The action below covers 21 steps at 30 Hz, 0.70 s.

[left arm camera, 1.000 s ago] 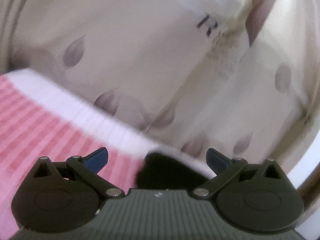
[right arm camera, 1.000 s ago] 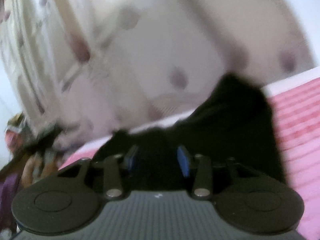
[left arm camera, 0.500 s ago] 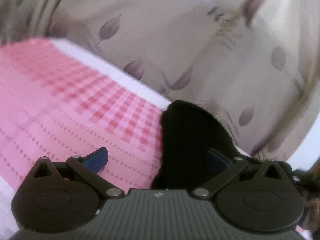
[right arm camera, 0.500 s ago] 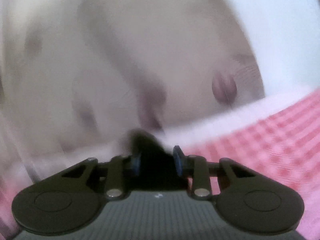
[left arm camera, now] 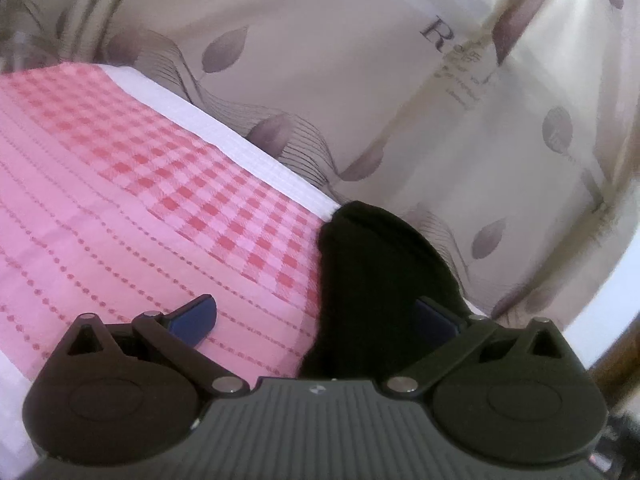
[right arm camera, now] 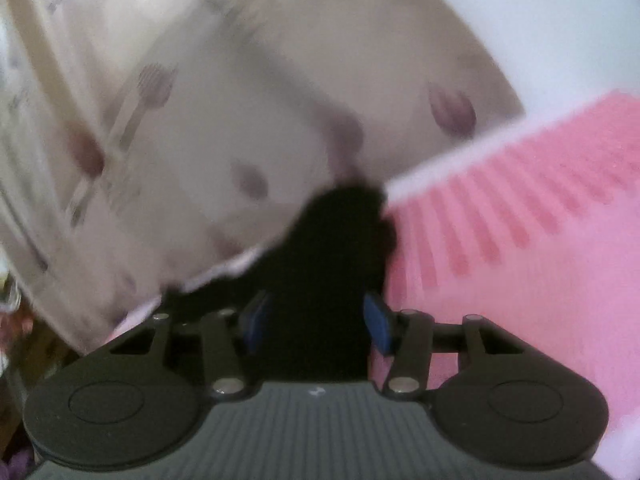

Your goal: Fold small clothes

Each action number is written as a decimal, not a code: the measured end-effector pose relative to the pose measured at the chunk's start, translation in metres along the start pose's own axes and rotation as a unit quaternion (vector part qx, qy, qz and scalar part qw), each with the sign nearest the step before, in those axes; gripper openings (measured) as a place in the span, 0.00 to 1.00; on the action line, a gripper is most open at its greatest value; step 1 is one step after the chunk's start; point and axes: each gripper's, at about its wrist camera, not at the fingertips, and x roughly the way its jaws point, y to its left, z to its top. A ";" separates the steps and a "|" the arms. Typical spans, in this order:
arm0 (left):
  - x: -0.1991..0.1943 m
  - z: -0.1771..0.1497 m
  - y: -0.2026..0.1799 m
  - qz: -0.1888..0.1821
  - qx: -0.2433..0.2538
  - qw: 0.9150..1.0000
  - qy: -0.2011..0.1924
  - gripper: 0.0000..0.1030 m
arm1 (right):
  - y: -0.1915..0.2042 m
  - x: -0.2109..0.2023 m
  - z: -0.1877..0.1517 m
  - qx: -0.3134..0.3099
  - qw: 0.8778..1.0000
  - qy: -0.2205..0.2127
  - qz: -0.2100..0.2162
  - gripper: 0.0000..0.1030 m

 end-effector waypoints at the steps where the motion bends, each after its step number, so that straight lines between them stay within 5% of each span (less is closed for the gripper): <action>1: 0.001 0.000 -0.002 -0.006 0.005 1.000 0.006 1.00 | 0.003 -0.002 -0.009 -0.010 1.000 0.010 -0.002 0.50; 5: 0.003 -0.002 -0.016 -0.025 0.052 0.998 0.023 0.95 | 0.034 -0.002 -0.017 -0.092 0.995 0.025 0.006 0.47; 7: 0.003 -0.004 -0.026 -0.030 0.085 0.995 0.036 0.84 | 0.040 0.004 -0.016 -0.112 0.993 0.036 -0.008 0.32; 9: 0.007 -0.007 -0.033 -0.027 0.110 0.992 0.055 0.44 | 0.038 0.008 -0.013 -0.103 0.994 0.045 0.001 0.25; 14: 0.012 -0.007 -0.034 -0.012 0.134 0.986 0.097 0.13 | 0.019 0.014 -0.011 -0.066 0.994 0.091 -0.017 0.10; 17: 0.004 -0.003 -0.022 -0.023 0.118 0.986 0.116 0.09 | 0.011 -0.010 -0.015 -0.068 0.991 0.110 -0.025 0.08; 21: -0.009 -0.008 -0.018 -0.020 0.169 0.977 0.125 0.11 | 0.008 -0.035 -0.013 -0.083 0.989 0.116 -0.043 0.09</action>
